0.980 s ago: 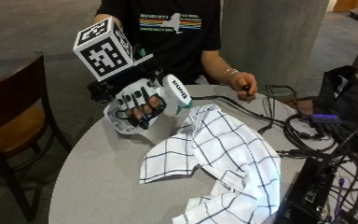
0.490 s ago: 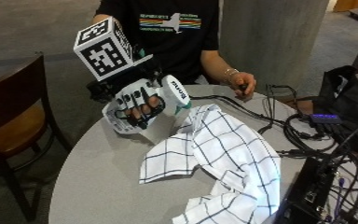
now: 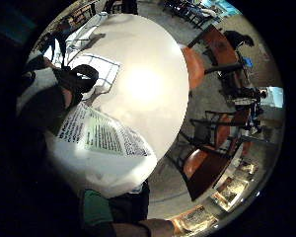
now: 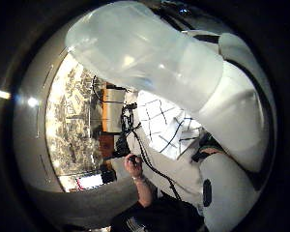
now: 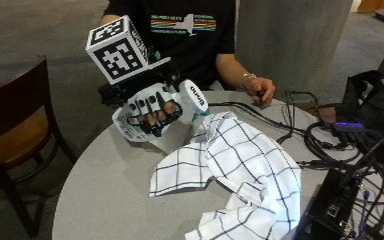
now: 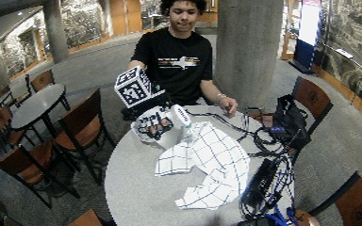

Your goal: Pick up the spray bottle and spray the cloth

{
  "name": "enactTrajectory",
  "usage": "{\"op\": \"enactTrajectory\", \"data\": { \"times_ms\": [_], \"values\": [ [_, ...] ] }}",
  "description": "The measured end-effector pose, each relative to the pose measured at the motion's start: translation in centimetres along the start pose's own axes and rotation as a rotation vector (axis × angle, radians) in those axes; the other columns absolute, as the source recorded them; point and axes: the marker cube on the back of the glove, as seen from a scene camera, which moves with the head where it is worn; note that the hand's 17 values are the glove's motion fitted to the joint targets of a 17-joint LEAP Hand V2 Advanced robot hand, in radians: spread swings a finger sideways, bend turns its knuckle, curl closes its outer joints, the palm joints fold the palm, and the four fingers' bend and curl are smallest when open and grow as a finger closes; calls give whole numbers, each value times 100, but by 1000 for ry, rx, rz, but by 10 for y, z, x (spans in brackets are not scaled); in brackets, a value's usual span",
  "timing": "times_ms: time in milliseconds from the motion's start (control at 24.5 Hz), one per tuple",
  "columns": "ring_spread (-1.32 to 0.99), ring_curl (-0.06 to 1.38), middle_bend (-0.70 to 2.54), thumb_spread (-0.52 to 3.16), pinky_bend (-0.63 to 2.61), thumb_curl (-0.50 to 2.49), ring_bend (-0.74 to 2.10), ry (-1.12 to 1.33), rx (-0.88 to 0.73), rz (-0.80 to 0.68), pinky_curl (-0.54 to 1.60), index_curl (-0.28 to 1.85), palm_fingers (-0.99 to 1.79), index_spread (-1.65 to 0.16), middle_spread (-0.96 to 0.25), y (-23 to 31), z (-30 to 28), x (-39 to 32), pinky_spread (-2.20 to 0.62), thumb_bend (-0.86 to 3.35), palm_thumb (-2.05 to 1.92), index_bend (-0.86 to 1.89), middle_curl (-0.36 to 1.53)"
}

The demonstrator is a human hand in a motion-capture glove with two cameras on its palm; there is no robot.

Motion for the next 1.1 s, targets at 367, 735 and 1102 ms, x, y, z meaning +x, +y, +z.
{"op": "enactTrajectory", "data": {
  "times_ms": [367, 735, 1102],
  "values": [
    [-10, 41, 44, 29, 29, 77, 37, -301, 108, -127, 37, 53, 117, -17, -13, 24, -8, -26, 4, -3, 106, 17, 53],
    [-11, 40, 44, 29, 29, 78, 36, -706, 296, -467, 37, 54, 117, -18, -14, 75, 19, -78, 2, -3, 105, 17, 53],
    [-12, 40, 44, 29, 28, 78, 35, -867, 255, -599, 37, 54, 117, -18, -14, 107, 93, -156, 1, -3, 105, 18, 53]
  ]
}}
